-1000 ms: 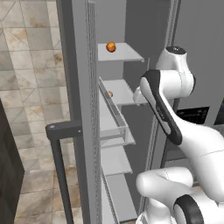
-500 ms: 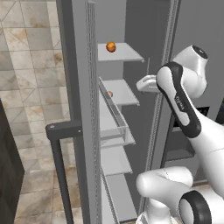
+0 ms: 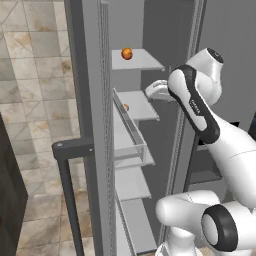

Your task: Pick up the tangerine and peach from the fridge and place one fruit on each plate on the dining counter.

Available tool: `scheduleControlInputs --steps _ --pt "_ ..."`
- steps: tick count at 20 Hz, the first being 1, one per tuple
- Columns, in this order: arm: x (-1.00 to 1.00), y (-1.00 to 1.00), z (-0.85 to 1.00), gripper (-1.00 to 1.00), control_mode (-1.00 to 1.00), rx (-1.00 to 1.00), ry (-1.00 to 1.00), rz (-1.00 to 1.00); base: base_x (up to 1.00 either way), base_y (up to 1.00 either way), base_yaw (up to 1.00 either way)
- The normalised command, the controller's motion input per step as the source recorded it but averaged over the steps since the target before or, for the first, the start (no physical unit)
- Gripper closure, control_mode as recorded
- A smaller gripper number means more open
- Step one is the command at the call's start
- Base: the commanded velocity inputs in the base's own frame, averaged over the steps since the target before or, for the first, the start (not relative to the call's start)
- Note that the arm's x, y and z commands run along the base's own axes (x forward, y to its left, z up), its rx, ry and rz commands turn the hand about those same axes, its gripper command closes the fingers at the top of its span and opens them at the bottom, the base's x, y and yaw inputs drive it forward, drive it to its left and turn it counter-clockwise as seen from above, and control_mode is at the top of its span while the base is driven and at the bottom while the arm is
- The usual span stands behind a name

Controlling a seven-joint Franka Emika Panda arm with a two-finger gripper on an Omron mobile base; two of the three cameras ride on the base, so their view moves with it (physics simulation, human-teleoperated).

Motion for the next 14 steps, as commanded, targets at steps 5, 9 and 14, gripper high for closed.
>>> scheduleControlInputs --steps 5,9,14 --pt "0.58 0.24 -0.45 -1.00 -1.00 -0.10 0.03 -0.04 0.00 0.00 0.00" --pt "0.77 0.00 -0.85 -1.00 -1.00 -0.12 0.11 -0.03 0.00 0.00 0.00" --pt "0.60 0.00 -0.43 -1.00 -1.00 -0.06 0.02 0.00 0.00 0.00 0.00"
